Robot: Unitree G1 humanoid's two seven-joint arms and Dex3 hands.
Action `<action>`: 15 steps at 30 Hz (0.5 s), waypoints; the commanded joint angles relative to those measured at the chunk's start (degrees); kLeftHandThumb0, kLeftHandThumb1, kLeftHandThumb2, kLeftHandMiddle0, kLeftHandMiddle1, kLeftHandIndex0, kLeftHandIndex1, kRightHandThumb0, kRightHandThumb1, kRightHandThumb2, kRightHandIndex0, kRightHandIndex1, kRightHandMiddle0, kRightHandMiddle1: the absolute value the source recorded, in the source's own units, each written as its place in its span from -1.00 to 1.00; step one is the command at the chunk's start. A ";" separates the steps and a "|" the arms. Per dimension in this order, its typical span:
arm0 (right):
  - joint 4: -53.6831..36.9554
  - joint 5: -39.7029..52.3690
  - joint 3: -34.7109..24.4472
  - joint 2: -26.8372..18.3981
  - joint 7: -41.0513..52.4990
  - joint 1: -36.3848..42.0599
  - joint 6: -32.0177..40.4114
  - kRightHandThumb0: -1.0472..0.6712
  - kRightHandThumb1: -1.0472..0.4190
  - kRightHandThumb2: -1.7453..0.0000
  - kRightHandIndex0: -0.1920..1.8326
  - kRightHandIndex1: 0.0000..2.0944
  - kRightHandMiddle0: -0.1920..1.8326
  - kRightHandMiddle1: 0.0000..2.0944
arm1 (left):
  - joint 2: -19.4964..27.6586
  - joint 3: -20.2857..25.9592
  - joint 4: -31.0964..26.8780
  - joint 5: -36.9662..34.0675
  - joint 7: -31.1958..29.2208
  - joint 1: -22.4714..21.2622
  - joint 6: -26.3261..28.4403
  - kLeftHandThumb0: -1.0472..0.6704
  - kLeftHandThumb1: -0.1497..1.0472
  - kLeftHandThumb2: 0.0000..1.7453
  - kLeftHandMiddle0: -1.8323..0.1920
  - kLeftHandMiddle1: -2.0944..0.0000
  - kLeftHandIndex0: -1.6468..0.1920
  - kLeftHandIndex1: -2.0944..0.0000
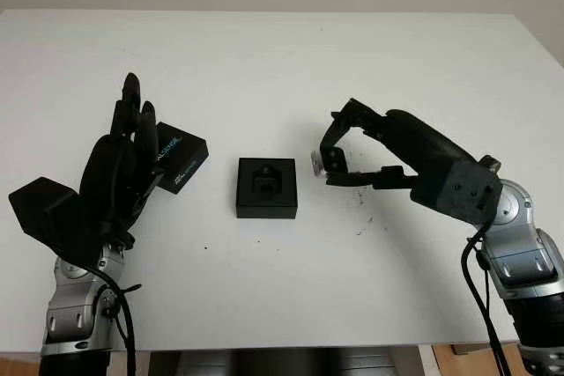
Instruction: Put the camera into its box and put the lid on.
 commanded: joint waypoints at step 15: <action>-2.09 -0.03 3.41 7.54 -0.87 -5.74 11.44 -0.32 -1.00 0.93 -0.55 -0.89 -0.55 0.91 | -0.44 -0.31 -2.24 0.55 1.15 0.93 -0.19 -0.61 1.00 -0.25 1.00 1.00 1.00 1.00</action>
